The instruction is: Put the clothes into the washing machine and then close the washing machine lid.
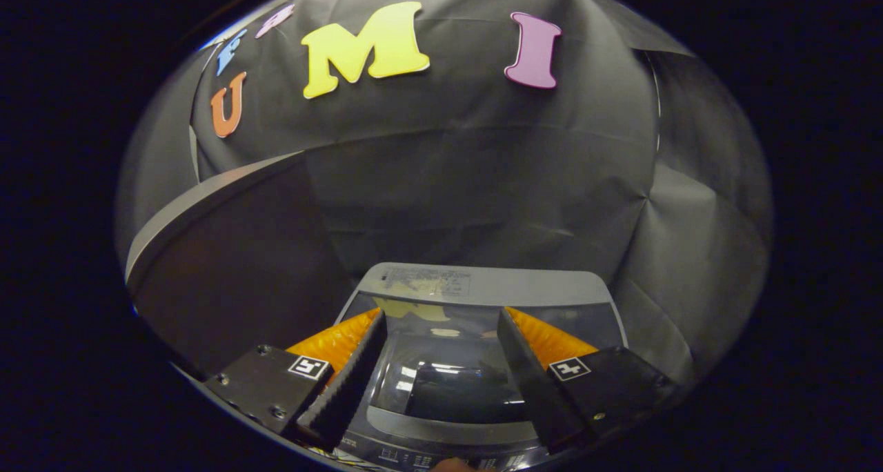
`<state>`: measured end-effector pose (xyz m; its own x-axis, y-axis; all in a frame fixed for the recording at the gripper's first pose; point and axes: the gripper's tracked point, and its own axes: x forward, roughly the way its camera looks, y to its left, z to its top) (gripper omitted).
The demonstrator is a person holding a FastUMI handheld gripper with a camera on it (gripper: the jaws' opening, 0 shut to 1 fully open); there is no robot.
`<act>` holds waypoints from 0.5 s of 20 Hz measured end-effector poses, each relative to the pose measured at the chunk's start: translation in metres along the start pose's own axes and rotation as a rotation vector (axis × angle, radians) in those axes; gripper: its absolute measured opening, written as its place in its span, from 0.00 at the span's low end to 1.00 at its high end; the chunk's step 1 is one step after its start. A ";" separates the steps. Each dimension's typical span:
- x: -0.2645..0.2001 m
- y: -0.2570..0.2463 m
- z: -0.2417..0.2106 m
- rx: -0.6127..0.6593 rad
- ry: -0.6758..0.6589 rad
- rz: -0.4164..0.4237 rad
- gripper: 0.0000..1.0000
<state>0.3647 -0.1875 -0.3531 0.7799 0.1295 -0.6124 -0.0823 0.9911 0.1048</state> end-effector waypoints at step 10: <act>-0.022 0.019 0.025 -0.105 -0.062 0.006 1.00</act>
<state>0.3612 -0.1724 -0.3178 0.8155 0.1366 -0.5624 -0.1490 0.9885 0.0240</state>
